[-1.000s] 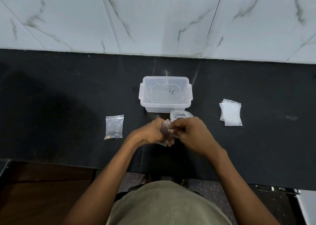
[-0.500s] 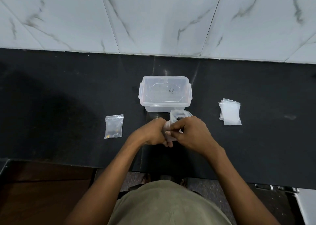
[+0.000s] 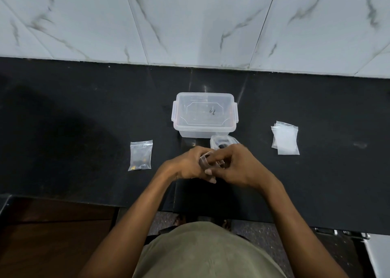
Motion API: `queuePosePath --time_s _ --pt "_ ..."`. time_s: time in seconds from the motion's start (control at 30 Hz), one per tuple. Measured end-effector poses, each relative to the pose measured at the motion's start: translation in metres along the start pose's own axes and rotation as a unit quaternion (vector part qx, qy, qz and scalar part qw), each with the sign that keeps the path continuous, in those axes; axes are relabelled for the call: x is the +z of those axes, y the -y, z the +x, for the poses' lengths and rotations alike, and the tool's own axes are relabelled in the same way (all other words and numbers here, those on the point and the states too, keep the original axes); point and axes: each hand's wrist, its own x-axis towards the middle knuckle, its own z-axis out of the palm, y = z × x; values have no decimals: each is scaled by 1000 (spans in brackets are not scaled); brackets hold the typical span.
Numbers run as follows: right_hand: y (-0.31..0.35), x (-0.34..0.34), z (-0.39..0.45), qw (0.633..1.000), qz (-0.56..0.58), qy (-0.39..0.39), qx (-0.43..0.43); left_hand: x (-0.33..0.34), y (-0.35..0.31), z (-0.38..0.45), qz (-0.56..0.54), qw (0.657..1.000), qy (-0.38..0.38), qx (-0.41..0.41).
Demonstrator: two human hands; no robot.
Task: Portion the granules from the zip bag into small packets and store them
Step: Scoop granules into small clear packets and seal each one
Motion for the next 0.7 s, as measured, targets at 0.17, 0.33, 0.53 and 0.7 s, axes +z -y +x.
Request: queuePosePath --time_s 0.17,0.33,0.53,0.7 --pt "-17 -11 -5 974 -5 -212 81 7 10 3 3 991 -131 -3" --pt "-34 1 -10 932 -231 -192 206 23 7 13 -27 952 -300 -59" --pt "-36 13 -8 930 -235 -158 233 43 6 34 -43 912 -370 -173" --pt "-37 13 -7 930 -233 -170 230 57 19 53 -71 908 -341 -234"
